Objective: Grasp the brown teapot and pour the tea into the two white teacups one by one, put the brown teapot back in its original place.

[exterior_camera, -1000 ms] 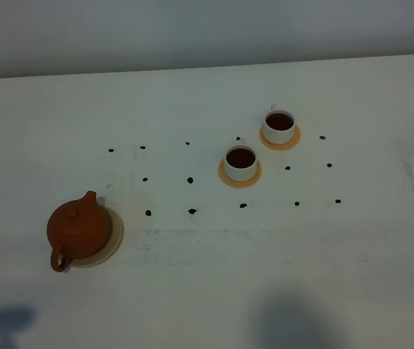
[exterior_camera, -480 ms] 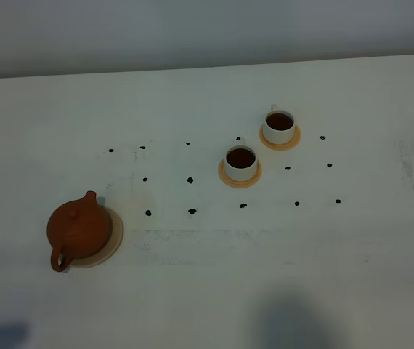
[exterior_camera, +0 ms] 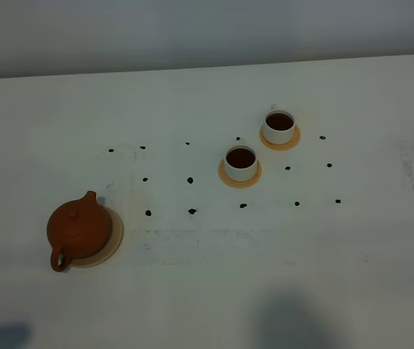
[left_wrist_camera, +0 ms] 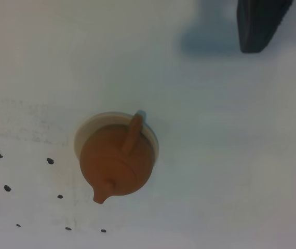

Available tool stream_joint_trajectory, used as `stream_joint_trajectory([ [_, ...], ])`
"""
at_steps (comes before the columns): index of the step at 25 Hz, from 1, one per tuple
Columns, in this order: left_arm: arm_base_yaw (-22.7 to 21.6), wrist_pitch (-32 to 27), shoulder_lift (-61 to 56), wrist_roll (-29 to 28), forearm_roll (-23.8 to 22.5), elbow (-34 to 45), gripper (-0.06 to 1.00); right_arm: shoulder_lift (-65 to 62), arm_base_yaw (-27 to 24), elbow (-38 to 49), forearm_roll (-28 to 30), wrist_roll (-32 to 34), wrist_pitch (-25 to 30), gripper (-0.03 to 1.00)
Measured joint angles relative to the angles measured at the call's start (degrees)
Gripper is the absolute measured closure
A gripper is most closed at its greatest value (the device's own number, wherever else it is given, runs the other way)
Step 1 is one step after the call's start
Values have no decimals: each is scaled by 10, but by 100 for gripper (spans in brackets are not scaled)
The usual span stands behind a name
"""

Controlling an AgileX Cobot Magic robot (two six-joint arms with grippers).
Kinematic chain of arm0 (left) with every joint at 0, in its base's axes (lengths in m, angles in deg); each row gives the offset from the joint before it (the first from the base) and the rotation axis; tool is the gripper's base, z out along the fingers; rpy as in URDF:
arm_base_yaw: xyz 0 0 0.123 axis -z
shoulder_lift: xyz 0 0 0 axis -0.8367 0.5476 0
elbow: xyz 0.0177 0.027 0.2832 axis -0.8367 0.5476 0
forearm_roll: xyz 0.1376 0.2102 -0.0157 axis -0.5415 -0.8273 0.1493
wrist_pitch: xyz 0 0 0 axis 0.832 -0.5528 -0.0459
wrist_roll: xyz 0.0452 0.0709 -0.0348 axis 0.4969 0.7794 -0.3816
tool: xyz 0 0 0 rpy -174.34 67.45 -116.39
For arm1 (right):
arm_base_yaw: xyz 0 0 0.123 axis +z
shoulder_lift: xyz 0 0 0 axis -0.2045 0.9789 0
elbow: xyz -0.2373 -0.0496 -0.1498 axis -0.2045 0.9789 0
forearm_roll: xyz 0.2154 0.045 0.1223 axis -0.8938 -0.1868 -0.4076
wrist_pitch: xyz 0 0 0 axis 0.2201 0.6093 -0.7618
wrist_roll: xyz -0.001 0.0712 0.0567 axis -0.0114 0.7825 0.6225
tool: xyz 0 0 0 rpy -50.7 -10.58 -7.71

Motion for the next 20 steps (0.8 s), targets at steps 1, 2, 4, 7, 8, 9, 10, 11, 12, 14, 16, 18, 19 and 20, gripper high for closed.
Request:
stream_joint_trajectory([
  [1, 0, 0, 0, 0, 0, 0, 43, 0, 0, 0, 0, 0, 0, 48],
  [2, 0, 0, 0, 0, 0, 0, 43, 0, 0, 0, 0, 0, 0, 48],
  [4, 0, 0, 0, 0, 0, 0, 43, 0, 0, 0, 0, 0, 0, 48],
  [7, 0, 0, 0, 0, 0, 0, 43, 0, 0, 0, 0, 0, 0, 48],
  [8, 0, 0, 0, 1, 0, 0, 43, 0, 0, 0, 0, 0, 0, 48],
  [9, 0, 0, 0, 1, 0, 0, 43, 0, 0, 0, 0, 0, 0, 48],
  [10, 0, 0, 0, 1, 0, 0, 43, 0, 0, 0, 0, 0, 0, 48],
  [11, 0, 0, 0, 2, 0, 0, 43, 0, 0, 0, 0, 0, 0, 48],
  [12, 0, 0, 0, 2, 0, 0, 43, 0, 0, 0, 0, 0, 0, 48],
  [14, 0, 0, 0, 2, 0, 0, 43, 0, 0, 0, 0, 0, 0, 48],
  [16, 0, 0, 0, 2, 0, 0, 43, 0, 0, 0, 0, 0, 0, 48],
  [18, 0, 0, 0, 2, 0, 0, 43, 0, 0, 0, 0, 0, 0, 48],
  [19, 0, 0, 0, 2, 0, 0, 43, 0, 0, 0, 0, 0, 0, 48],
  [20, 0, 0, 0, 2, 0, 0, 43, 0, 0, 0, 0, 0, 0, 48],
])
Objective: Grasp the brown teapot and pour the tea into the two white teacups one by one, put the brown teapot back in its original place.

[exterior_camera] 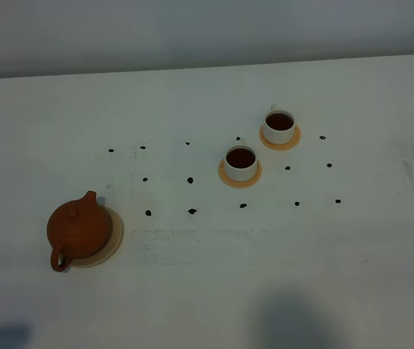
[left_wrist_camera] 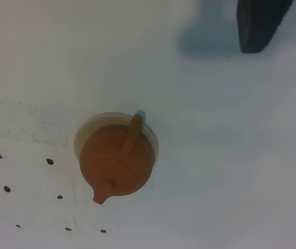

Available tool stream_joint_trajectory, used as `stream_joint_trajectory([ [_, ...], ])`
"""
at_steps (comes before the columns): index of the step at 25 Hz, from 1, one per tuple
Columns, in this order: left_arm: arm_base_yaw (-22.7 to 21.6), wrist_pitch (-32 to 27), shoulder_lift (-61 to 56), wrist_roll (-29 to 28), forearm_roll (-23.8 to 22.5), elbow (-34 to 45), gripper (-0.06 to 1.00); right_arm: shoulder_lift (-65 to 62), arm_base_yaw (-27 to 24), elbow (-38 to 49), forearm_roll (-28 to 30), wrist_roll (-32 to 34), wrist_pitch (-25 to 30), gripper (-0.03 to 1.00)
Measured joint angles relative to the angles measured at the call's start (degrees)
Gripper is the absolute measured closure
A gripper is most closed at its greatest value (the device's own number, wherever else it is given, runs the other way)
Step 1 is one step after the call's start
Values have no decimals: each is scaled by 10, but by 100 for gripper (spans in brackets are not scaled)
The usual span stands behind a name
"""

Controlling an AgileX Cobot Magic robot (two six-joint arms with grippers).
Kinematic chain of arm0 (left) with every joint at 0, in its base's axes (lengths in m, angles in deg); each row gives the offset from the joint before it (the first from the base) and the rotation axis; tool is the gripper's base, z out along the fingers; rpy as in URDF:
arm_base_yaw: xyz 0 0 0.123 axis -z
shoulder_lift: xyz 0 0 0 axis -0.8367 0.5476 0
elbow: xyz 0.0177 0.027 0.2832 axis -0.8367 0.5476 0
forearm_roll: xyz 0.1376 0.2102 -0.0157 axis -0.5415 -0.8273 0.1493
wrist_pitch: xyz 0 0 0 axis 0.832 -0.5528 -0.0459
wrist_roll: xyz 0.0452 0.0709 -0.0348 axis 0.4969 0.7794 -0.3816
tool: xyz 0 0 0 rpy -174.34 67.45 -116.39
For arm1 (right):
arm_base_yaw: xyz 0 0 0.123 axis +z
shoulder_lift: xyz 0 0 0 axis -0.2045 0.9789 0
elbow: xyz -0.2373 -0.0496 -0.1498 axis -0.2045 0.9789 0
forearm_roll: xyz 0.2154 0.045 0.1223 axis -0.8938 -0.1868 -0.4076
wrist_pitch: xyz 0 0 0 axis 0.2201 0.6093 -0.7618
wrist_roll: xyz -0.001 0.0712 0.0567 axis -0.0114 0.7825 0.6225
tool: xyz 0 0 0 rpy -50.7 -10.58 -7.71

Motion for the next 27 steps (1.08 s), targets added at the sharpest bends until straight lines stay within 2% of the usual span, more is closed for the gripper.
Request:
stream_joint_trajectory([
  [7, 0, 0, 0, 0, 0, 0, 43, 0, -1, 0, 0, 0, 0, 48],
  [13, 0, 0, 0, 0, 0, 0, 43, 0, -29, 0, 8, 0, 0, 48],
  [27, 0, 0, 0, 1, 0, 0, 43, 0, -29, 0, 14, -1, 0, 48],
])
